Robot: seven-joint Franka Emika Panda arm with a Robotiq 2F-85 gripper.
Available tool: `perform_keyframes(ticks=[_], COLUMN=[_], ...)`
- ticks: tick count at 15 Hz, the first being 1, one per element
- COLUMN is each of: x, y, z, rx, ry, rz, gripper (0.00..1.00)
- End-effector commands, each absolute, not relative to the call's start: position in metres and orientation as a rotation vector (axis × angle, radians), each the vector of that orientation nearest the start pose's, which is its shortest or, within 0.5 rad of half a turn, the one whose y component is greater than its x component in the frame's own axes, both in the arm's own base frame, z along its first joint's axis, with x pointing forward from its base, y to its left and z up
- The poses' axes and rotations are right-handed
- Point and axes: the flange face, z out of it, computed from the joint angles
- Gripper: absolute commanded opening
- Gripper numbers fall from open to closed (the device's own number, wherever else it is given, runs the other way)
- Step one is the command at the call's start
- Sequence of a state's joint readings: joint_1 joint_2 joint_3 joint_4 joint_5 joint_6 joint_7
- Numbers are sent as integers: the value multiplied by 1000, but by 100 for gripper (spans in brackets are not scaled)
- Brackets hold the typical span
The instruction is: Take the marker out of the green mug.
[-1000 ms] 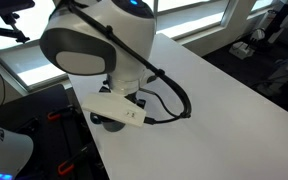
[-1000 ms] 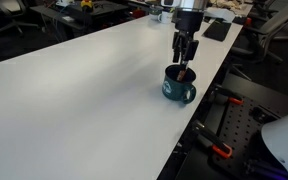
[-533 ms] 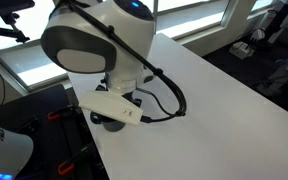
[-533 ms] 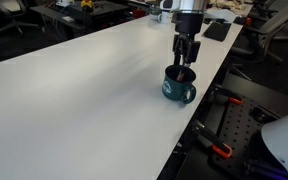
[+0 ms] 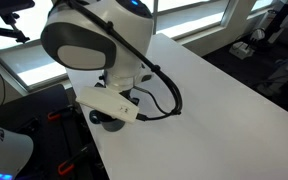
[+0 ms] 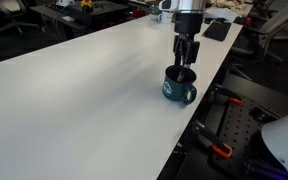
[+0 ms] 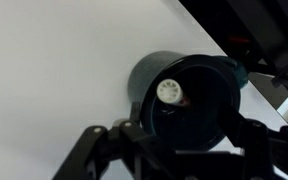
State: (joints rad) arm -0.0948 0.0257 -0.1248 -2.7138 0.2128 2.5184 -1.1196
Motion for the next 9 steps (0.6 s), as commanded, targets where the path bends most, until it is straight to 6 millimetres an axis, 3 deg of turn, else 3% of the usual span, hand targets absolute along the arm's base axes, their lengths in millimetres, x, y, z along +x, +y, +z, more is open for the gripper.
perform_keyframes(ticks=[1,9], x=[364,356], y=[-80,-73], z=[215,230], rx=[-2762,-2771], ry=[-959,-857], rz=[186,270], gripper=[78,77])
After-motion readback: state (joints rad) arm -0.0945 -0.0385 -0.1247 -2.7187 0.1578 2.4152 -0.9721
